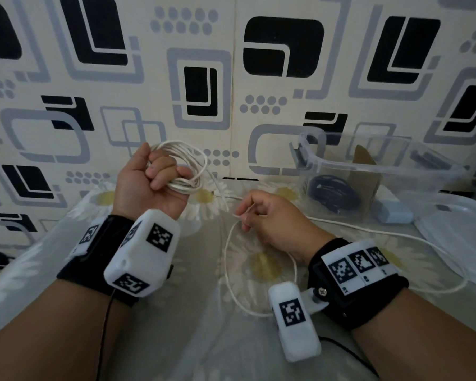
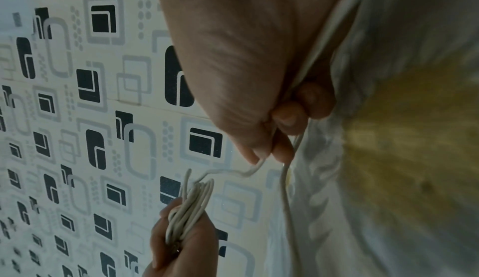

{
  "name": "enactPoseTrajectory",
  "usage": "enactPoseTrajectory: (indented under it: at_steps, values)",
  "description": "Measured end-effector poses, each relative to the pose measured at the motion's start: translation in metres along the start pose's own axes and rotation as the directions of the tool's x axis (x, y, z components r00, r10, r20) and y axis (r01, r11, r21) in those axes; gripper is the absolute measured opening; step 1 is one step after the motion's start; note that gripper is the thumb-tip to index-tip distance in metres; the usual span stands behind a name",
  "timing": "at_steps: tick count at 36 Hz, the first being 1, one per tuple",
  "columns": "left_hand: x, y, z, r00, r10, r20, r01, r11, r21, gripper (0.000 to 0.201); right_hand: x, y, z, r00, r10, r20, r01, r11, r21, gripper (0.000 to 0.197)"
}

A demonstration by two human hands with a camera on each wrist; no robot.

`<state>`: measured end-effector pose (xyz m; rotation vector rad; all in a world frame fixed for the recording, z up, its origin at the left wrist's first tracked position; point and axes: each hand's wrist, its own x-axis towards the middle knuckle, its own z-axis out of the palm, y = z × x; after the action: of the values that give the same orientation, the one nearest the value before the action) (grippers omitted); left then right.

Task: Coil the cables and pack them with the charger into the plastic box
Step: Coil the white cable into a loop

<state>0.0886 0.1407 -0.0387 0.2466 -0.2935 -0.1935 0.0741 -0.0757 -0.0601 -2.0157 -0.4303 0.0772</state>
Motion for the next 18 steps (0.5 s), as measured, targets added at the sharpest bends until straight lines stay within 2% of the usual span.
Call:
enactPoseTrajectory:
  at_steps: [2, 6, 9, 12, 15, 18]
  values:
    - [0.0, 0.001, 0.001, 0.999, 0.039, -0.02, -0.039, 0.999, -0.012, 0.04, -0.003, -0.002, -0.001, 0.997, -0.019, 0.076, 0.02, 1.0, -0.012, 0.018]
    - [0.001, 0.0, 0.003, 0.985, 0.144, -0.093, -0.144, 0.99, 0.009, 0.041, -0.007, -0.005, -0.001, 0.966, -0.078, 0.248, 0.111, 0.987, -0.12, 0.035]
    - [-0.001, 0.0, 0.003, 0.973, 0.19, -0.127, -0.188, 0.982, 0.028, 0.037, -0.007, -0.007, -0.002, 0.952, -0.077, 0.295, 0.124, 0.982, -0.144, 0.041]
    - [0.0, -0.003, 0.006, 0.967, 0.224, -0.122, -0.209, 0.97, 0.128, 0.022, -0.009, -0.008, -0.001, 0.938, -0.072, 0.338, 0.121, 0.985, -0.125, 0.042]
    - [0.002, -0.008, 0.009, 0.959, 0.246, -0.139, -0.208, 0.947, 0.243, 0.018, -0.01, -0.012, -0.001, 0.939, -0.084, 0.334, 0.12, 0.989, -0.09, 0.032]
    - [0.002, -0.011, 0.011, 0.965, 0.22, -0.143, -0.161, 0.926, 0.341, 0.024, -0.011, -0.015, -0.001, 0.937, -0.09, 0.338, 0.119, 0.991, -0.066, 0.025]
